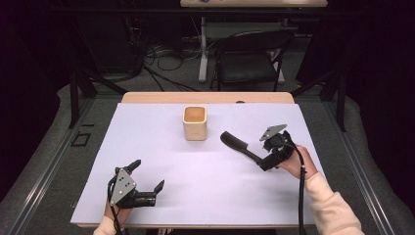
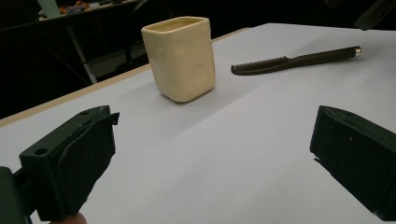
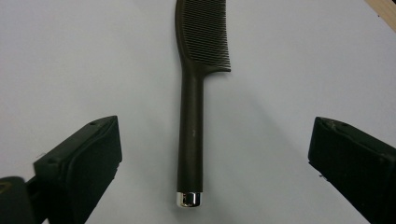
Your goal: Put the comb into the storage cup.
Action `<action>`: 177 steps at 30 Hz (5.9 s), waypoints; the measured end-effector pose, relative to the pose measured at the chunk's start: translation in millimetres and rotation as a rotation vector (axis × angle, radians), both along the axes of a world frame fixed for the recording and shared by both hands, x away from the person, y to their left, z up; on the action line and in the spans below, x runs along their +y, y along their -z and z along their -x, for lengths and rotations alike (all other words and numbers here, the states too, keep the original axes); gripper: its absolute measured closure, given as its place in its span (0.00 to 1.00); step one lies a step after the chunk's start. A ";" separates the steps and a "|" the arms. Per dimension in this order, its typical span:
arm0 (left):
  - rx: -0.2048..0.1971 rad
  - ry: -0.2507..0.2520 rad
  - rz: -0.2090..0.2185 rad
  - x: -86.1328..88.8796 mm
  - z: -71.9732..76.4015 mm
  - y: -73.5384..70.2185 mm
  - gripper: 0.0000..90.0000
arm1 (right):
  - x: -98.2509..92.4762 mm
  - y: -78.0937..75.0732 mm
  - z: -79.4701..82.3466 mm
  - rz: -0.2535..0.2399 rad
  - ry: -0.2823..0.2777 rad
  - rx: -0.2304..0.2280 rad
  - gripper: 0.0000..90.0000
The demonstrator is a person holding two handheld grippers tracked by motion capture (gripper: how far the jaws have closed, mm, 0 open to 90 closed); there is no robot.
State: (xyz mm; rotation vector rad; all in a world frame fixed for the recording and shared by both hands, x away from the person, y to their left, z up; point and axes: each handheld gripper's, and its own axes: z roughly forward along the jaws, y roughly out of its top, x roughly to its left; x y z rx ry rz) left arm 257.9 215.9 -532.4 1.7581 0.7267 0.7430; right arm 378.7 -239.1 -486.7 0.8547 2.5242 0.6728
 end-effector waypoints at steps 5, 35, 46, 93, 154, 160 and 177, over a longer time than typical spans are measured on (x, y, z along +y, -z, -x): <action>-0.001 0.001 -0.003 -0.6 0.5 -0.2 0.00 | 6.6 -1.9 0.6 0.003 -0.017 0.001 0.00; 0.001 -0.002 -0.001 -0.4 -0.2 0.2 0.00 | 41.1 12.7 -15.3 0.042 -0.042 0.102 0.00; 0.001 0.001 -0.004 -0.4 -0.2 0.2 0.00 | 50.9 17.7 -23.5 0.074 -0.028 0.122 0.00; 0.001 0.007 -0.002 -0.5 -0.6 0.3 0.00 | 68.0 40.9 -60.3 0.248 0.054 0.258 0.77; -0.004 0.005 0.004 -0.1 0.6 -0.8 0.00 | 34.9 13.5 -47.8 -0.035 0.089 0.186 0.80; -0.004 0.004 0.004 -0.2 0.7 -0.8 0.00 | 34.6 12.5 -46.1 -0.066 0.097 0.173 0.80; -0.005 0.004 0.004 -0.2 0.6 -0.8 0.00 | 31.6 5.0 -43.5 -0.124 0.084 0.116 0.80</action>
